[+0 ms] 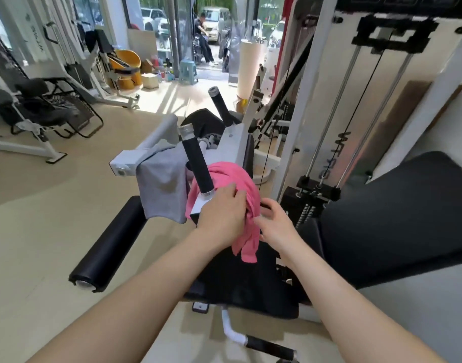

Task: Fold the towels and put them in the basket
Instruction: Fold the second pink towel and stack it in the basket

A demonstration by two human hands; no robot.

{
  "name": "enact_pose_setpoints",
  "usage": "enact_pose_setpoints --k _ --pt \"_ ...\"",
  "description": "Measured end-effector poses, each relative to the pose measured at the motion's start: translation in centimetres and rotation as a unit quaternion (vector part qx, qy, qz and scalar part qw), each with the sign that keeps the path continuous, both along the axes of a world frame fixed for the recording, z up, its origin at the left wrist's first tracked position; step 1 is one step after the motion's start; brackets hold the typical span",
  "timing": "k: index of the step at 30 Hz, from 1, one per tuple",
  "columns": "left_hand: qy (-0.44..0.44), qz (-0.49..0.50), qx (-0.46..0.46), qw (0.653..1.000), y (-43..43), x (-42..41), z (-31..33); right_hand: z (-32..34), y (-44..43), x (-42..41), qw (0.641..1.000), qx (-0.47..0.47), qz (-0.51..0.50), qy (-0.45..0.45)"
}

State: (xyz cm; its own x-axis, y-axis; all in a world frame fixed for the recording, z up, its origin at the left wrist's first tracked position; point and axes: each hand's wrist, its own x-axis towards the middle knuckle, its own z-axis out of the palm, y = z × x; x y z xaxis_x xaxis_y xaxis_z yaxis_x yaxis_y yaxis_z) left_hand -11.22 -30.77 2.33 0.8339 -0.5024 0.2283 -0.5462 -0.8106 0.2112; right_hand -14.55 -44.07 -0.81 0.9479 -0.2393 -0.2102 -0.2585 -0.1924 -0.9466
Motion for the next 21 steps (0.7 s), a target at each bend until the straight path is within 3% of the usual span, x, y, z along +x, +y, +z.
enact_pose_setpoints --k 3,6,9,11,12,14,16,17,19,20,21 --pt "-0.072 0.015 0.087 0.993 -0.8 2.0 0.9 -1.7 0.6 3.6 0.998 -0.052 -0.014 -0.014" --pt "-0.070 0.035 0.119 0.990 -1.0 4.4 1.4 -3.1 0.9 5.5 0.990 -0.079 -0.099 -0.053" --pt "-0.130 0.001 0.104 0.986 -1.1 6.2 1.3 -1.7 0.1 5.6 0.983 0.108 -0.146 -0.003" --pt "-0.117 -0.036 -0.020 0.992 -1.5 6.5 1.0 0.0 -1.4 4.5 0.942 0.303 -0.143 0.007" --pt "-0.059 -0.059 -0.105 0.991 -1.8 6.4 1.0 0.8 -2.3 3.8 0.914 0.382 -0.133 -0.003" --pt "0.097 -0.115 -0.257 0.955 -2.6 6.1 1.0 2.7 -3.4 2.2 0.881 0.453 -0.132 -0.040" --pt "0.254 -0.186 -0.340 0.886 -3.6 5.6 1.4 4.3 -4.1 0.7 0.874 0.458 -0.138 -0.089" --pt "0.352 -0.215 -0.364 0.835 -4.1 5.1 1.5 4.9 -4.3 0.1 0.870 0.460 -0.136 -0.111" --pt "0.512 -0.237 -0.359 0.744 -4.6 4.3 0.8 5.9 -4.8 -1.1 0.871 0.451 -0.140 -0.131" --pt "0.548 -0.242 -0.317 0.735 -4.7 4.1 0.2 6.0 -5.4 -1.7 0.877 0.436 -0.153 -0.132" --pt "0.543 -0.249 -0.247 0.763 -4.8 3.9 -0.6 6.0 -6.3 -2.4 0.883 0.417 -0.167 -0.138"
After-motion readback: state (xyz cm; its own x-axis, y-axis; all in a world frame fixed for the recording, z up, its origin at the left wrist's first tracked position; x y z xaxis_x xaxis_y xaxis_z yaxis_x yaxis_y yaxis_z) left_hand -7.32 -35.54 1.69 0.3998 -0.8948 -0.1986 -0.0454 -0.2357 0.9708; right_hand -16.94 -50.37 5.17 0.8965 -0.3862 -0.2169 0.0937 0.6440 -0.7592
